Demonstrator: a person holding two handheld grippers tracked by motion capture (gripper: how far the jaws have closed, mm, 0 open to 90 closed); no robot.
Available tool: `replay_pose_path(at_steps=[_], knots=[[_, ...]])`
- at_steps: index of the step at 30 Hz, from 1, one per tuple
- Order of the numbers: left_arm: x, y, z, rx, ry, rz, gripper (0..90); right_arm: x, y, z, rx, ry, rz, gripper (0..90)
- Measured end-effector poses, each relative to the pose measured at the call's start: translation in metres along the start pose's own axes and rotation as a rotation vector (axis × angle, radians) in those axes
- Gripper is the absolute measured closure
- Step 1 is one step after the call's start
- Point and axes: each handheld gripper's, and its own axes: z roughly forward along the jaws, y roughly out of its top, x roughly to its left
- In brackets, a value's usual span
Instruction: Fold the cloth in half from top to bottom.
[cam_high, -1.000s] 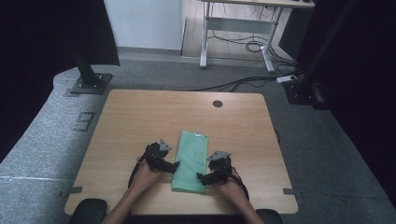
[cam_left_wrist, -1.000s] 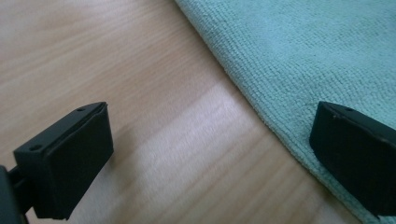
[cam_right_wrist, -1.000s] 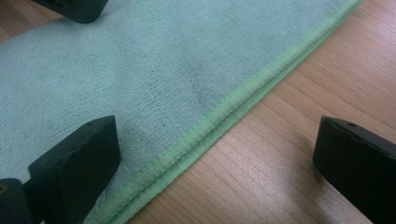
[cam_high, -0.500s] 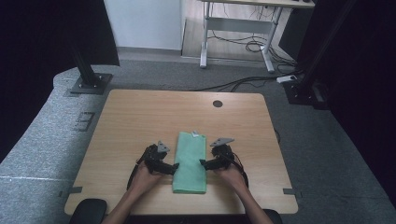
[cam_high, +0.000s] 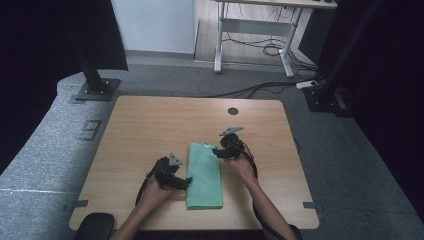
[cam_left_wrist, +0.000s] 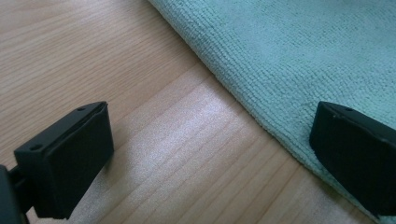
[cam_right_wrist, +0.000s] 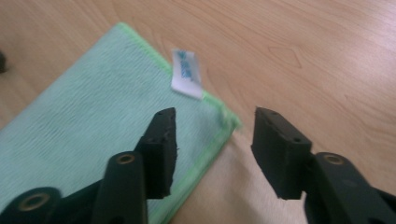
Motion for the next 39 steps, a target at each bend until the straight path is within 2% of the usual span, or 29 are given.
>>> replay_pose_path(at_steps=[4,8,11,12,13,15,16,21,26,35,39], knots=[[0.000,0.000,0.000,0.000,0.000,0.000,0.0,-0.005,0.007,0.015,0.044,-0.008,-0.014,53.3],[0.000,0.000,0.000,0.001,0.000,0.000,0.0,-0.010,0.005,0.026,0.078,-0.022,-0.024,54.5],[0.000,0.000,0.000,0.000,0.001,0.000,0.0,-0.014,0.001,0.029,0.059,0.024,-0.003,62.6],[0.000,0.000,0.000,0.001,0.000,0.000,0.0,-0.013,0.000,0.028,0.053,0.028,-0.001,68.4],[0.000,0.000,0.000,0.001,0.001,0.000,0.0,-0.012,-0.001,0.028,0.051,0.051,0.002,74.5],[0.000,0.000,0.000,0.001,0.000,0.000,0.0,-0.011,0.000,0.027,0.058,0.060,0.012,81.2],[0.000,0.000,0.000,0.001,0.000,0.000,0.0,-0.010,0.000,0.028,0.064,0.067,0.019,82.3],[0.000,0.000,0.000,0.000,0.001,-0.003,0.0,-0.006,0.005,0.025,0.083,0.051,-0.021,85.1],[0.000,0.000,0.000,0.000,0.004,-0.005,0.0,-0.005,0.010,0.010,0.048,0.061,-0.029,85.4],[-0.001,0.000,0.000,0.004,0.011,-0.009,0.0,0.010,0.019,-0.028,-0.027,0.089,-0.117,85.4],[-0.001,0.001,0.000,0.005,0.012,-0.010,0.0,0.015,0.017,-0.043,-0.046,0.103,-0.136,85.4]])
